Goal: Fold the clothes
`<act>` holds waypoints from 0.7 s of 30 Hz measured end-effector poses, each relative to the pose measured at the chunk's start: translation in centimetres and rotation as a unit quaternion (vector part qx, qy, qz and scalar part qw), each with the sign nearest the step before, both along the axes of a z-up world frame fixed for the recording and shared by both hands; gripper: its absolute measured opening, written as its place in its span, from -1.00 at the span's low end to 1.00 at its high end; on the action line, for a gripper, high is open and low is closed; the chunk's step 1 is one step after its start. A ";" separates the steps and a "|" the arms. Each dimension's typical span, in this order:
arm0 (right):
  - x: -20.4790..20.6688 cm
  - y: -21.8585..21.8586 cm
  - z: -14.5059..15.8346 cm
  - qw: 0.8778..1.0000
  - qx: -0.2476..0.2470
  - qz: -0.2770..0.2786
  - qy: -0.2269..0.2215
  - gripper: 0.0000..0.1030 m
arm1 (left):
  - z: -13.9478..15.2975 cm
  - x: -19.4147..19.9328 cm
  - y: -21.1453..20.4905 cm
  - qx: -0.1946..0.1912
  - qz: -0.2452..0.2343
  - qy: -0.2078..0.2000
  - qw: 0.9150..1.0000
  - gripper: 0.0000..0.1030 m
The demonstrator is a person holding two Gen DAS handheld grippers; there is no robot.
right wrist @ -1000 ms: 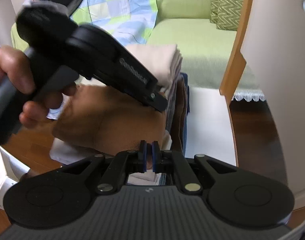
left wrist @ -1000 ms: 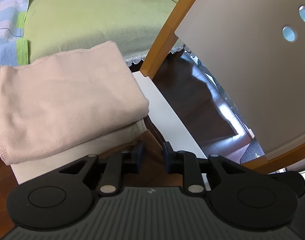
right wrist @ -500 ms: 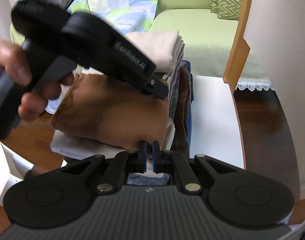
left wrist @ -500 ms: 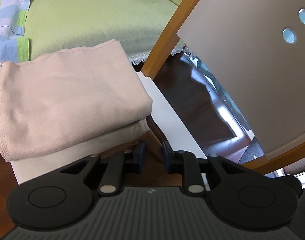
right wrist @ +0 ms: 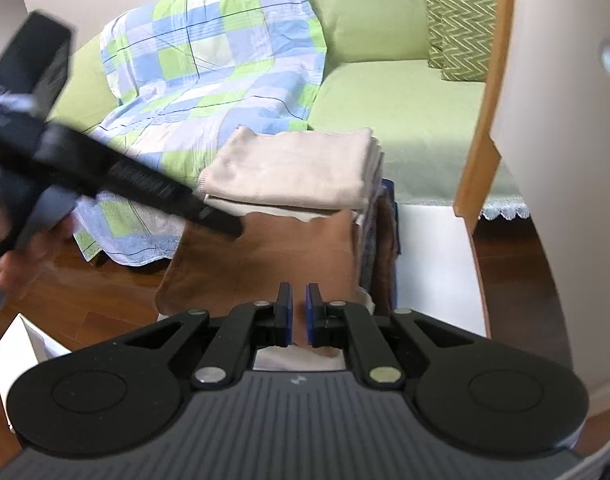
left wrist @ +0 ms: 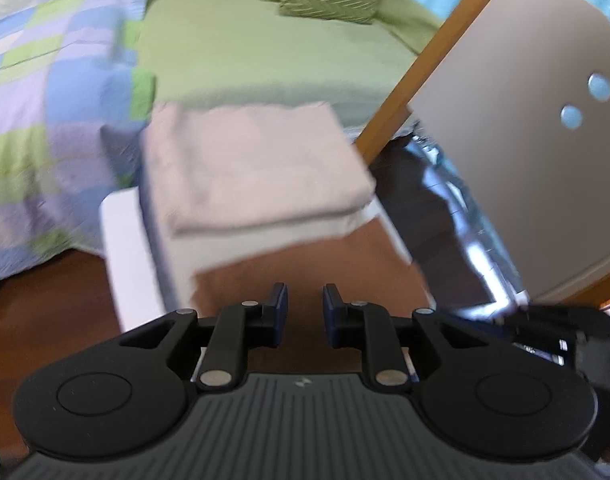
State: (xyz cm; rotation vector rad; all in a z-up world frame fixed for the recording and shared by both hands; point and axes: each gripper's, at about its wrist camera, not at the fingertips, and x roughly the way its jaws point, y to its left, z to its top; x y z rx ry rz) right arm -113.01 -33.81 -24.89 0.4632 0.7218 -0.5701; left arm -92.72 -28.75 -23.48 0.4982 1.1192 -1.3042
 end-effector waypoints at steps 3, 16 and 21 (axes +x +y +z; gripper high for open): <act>0.8 0.2 -1.0 1.000 -0.007 0.008 0.015 -0.89 | -1.8 -0.3 0.3 0.018 0.012 -0.009 1.000 -0.53; -1.8 1.3 4.7 0.999 0.028 -0.031 -0.008 -0.63 | 4.8 -2.8 5.0 0.047 0.095 -0.037 0.994 -0.12; -3.8 3.4 6.5 0.996 0.042 -0.076 -0.007 -0.41 | 6.2 -3.8 7.8 0.083 0.131 -0.034 0.987 -0.10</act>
